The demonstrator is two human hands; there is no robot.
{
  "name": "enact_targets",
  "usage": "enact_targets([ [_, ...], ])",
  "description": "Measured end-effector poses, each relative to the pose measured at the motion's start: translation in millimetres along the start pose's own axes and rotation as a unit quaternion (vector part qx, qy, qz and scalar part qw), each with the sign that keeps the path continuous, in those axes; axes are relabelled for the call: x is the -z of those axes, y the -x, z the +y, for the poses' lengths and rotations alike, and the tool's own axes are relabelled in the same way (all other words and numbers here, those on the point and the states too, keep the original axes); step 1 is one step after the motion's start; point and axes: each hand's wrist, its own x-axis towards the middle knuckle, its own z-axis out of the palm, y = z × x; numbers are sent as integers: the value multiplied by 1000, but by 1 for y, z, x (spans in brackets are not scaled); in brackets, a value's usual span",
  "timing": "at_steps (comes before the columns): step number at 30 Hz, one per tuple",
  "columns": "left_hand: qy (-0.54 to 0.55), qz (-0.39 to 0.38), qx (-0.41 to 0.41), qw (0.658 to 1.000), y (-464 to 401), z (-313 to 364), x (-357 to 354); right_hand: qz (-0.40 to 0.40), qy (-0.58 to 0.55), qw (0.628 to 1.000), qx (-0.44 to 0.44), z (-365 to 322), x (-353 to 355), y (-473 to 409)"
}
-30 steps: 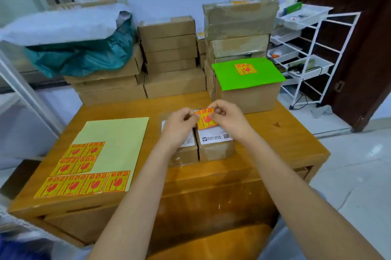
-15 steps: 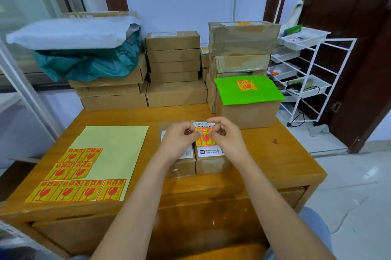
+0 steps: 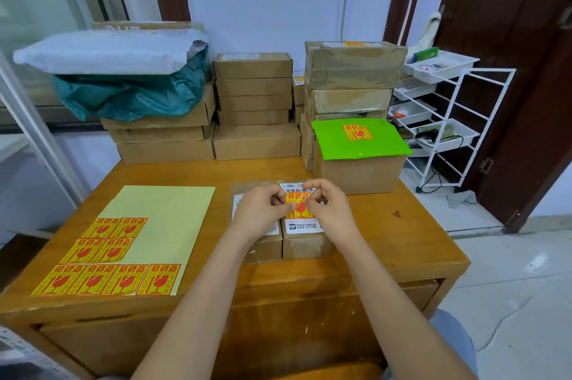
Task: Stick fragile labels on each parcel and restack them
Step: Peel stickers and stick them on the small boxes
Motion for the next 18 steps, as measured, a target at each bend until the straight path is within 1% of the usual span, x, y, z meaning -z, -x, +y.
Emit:
enact_targets([
  [7,-15,-3,-6,1000,0,1,0,-2,15,1000,2,2,-1,-1],
  [18,-29,-6,-11,999,0,0,0,-11,98,995,21,-6,1,3],
])
